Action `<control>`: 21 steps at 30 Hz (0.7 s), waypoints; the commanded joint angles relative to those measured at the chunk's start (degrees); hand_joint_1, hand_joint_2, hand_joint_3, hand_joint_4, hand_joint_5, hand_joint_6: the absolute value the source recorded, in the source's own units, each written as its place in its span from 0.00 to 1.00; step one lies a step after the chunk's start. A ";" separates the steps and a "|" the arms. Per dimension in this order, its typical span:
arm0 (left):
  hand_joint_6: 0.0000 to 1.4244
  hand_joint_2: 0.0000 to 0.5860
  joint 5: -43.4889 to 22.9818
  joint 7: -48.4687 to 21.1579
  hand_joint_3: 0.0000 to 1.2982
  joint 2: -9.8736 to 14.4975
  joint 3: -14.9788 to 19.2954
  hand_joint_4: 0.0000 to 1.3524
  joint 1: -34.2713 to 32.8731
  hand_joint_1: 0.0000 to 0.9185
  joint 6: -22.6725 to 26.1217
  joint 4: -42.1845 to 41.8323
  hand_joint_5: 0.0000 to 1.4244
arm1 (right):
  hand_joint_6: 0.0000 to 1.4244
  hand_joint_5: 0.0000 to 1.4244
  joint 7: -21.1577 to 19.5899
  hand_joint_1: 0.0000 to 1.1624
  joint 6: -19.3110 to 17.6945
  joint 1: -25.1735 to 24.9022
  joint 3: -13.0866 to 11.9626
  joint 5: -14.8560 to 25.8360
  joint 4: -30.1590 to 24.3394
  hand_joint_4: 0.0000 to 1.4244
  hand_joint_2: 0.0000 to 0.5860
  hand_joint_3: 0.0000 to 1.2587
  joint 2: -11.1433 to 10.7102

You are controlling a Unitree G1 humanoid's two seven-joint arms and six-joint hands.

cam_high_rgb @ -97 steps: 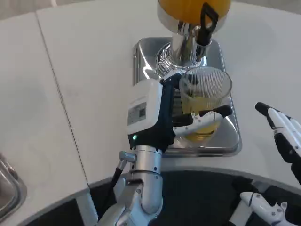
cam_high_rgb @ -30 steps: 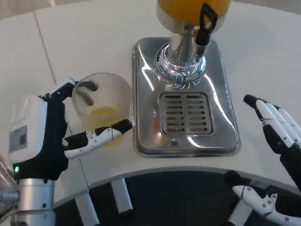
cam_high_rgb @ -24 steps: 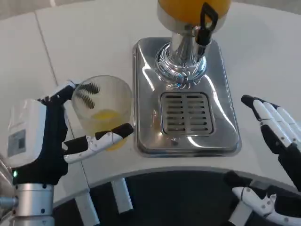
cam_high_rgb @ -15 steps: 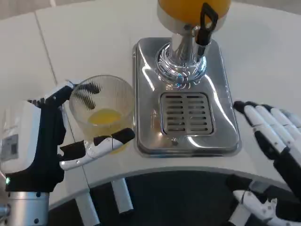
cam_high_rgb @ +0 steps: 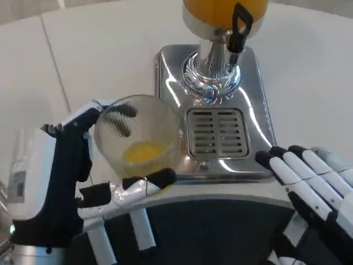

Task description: Grasp the cup under the faucet to collect the drink, then remove the cup.

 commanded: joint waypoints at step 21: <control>1.00 0.00 2.73 -4.15 0.87 -2.02 -3.05 0.90 6.58 0.83 -12.38 -6.68 1.00 | 0.00 0.00 -0.34 0.09 -0.82 -1.68 0.60 -2.17 1.01 0.00 0.95 0.00 2.69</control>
